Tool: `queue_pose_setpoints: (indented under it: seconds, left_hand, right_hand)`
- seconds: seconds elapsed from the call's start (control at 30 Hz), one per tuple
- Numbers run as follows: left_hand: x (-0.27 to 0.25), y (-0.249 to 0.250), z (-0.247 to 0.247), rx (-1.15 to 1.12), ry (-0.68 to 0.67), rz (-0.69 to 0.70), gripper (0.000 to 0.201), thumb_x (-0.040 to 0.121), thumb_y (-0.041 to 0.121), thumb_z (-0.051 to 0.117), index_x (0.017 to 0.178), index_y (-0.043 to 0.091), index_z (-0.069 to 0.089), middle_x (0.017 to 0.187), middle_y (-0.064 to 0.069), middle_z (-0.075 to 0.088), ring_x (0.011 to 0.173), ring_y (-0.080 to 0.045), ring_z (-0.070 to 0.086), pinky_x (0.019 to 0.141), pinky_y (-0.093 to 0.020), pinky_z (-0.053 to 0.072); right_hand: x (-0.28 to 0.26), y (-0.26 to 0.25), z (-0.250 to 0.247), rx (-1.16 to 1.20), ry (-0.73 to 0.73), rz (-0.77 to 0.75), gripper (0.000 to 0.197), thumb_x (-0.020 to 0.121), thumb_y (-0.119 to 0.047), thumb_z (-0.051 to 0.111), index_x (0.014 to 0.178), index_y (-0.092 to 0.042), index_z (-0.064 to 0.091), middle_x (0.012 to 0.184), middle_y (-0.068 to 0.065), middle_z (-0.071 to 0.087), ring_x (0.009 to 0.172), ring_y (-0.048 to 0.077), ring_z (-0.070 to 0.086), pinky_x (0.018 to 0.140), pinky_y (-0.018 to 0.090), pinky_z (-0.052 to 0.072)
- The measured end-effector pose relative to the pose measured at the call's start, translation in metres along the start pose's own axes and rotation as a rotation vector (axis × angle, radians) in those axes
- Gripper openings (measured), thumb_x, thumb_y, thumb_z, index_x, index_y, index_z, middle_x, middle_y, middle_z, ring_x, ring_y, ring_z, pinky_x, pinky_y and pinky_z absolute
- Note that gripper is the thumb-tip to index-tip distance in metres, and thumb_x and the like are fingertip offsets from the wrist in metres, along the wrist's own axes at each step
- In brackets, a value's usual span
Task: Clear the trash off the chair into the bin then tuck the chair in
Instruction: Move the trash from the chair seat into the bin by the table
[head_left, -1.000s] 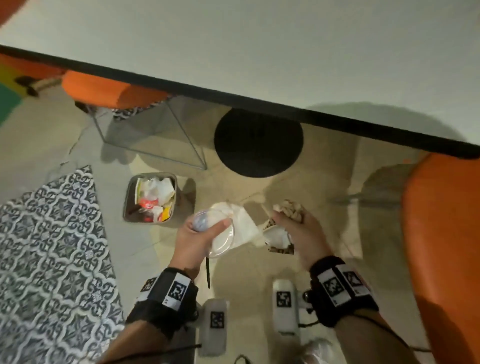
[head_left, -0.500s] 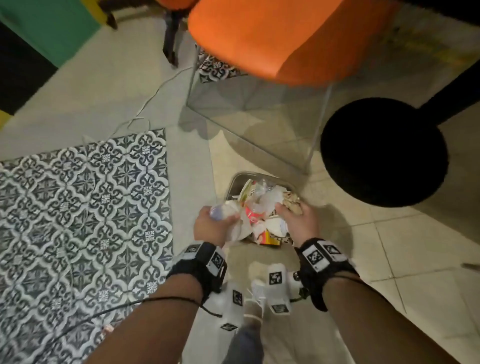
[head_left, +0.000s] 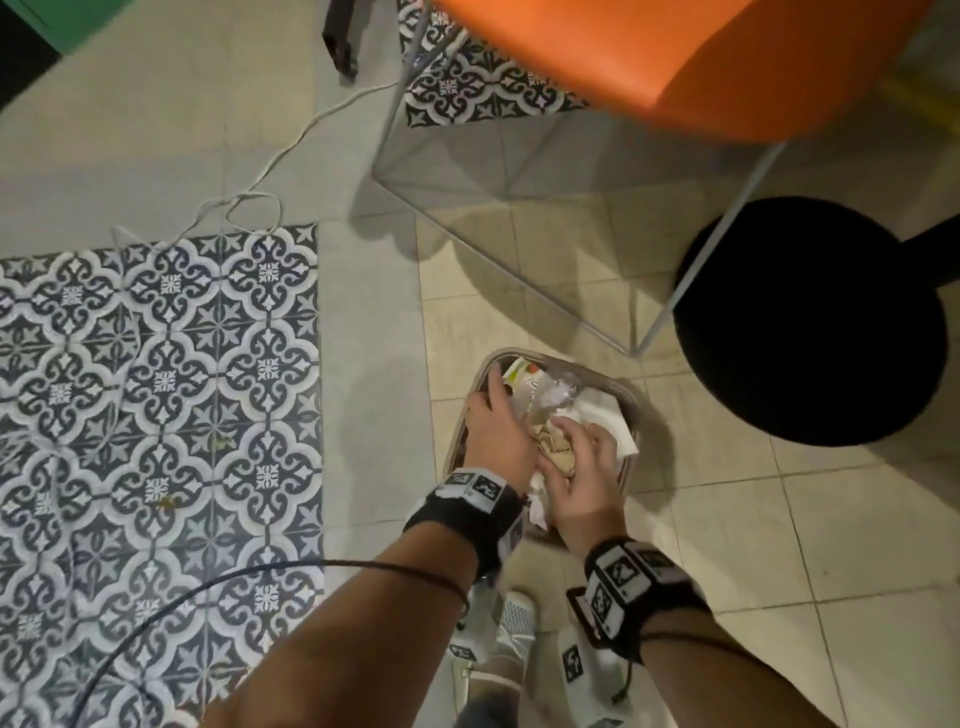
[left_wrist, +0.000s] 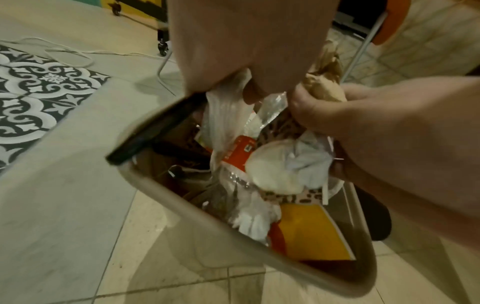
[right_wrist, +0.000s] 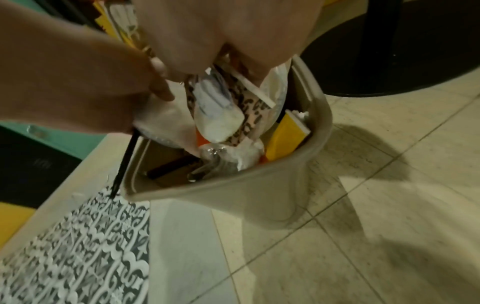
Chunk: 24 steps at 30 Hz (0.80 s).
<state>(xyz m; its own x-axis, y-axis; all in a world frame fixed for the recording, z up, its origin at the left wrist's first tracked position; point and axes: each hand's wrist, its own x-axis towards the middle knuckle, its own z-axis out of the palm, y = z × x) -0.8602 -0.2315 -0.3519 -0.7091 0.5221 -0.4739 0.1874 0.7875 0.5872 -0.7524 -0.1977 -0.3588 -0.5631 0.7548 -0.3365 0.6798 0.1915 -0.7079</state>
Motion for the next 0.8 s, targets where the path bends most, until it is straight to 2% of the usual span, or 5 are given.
queue_pose_setpoints:
  seconds: [0.1, 0.37, 0.5, 0.67, 0.8]
  left_hand:
    - [0.006, -0.008, 0.011, 0.119, -0.144, 0.006, 0.076, 0.090, 0.004, 0.041, 0.150, 0.016, -0.004, 0.140, -0.020, 0.029, 0.121, -0.033, 0.040, 0.102, -0.039, 0.039]
    - [0.017, -0.015, -0.012, 0.238, -0.280, 0.107, 0.090, 0.084, 0.011, 0.060, 0.150, 0.017, 0.000, 0.146, -0.020, 0.025, 0.132, -0.034, 0.036, 0.109, -0.040, 0.036]
    - [0.011, -0.007, -0.020, 0.308, -0.298, 0.182, 0.090, 0.082, 0.010, 0.060, 0.150, 0.017, 0.001, 0.146, -0.019, 0.025, 0.133, -0.033, 0.034, 0.110, -0.040, 0.035]
    - [-0.008, 0.008, -0.032, 0.425, -0.304, 0.183, 0.086, 0.081, 0.007, 0.055, 0.150, 0.012, 0.004, 0.156, -0.017, 0.010, 0.145, -0.031, 0.011, 0.118, -0.039, 0.018]
    - [-0.040, 0.036, -0.033, 0.408, -0.149, 0.277, 0.069, 0.081, 0.010, 0.055, 0.145, 0.010, 0.029, 0.151, -0.019, 0.024, 0.139, -0.034, 0.025, 0.114, -0.041, 0.025]
  right_hand:
    - [-0.002, 0.009, 0.001, -0.137, -0.131, -0.025, 0.053, 0.090, -0.022, 0.059, 0.139, -0.025, 0.041, 0.150, 0.006, 0.021, 0.134, 0.020, 0.029, 0.101, 0.018, 0.023]
    - [-0.019, 0.010, -0.023, -0.175, -0.279, -0.059, 0.071, 0.084, -0.019, 0.066, 0.142, -0.043, 0.032, 0.157, -0.005, -0.002, 0.143, 0.017, 0.017, 0.113, 0.026, 0.023]
    - [-0.016, 0.001, -0.035, -0.212, -0.296, -0.030, 0.073, 0.085, -0.017, 0.064, 0.145, -0.038, 0.028, 0.157, 0.003, 0.010, 0.141, 0.021, 0.024, 0.114, 0.032, 0.028]
    - [-0.026, -0.009, -0.055, -0.151, -0.279, -0.015, 0.070, 0.089, -0.015, 0.060, 0.147, -0.031, 0.025, 0.148, -0.001, 0.030, 0.131, 0.017, 0.039, 0.106, 0.027, 0.036]
    - [-0.049, -0.013, -0.090, -0.004, -0.193, -0.010, 0.061, 0.089, -0.015, 0.058, 0.143, -0.029, 0.035, 0.136, -0.002, 0.042, 0.106, 0.013, 0.051, 0.088, 0.021, 0.041]
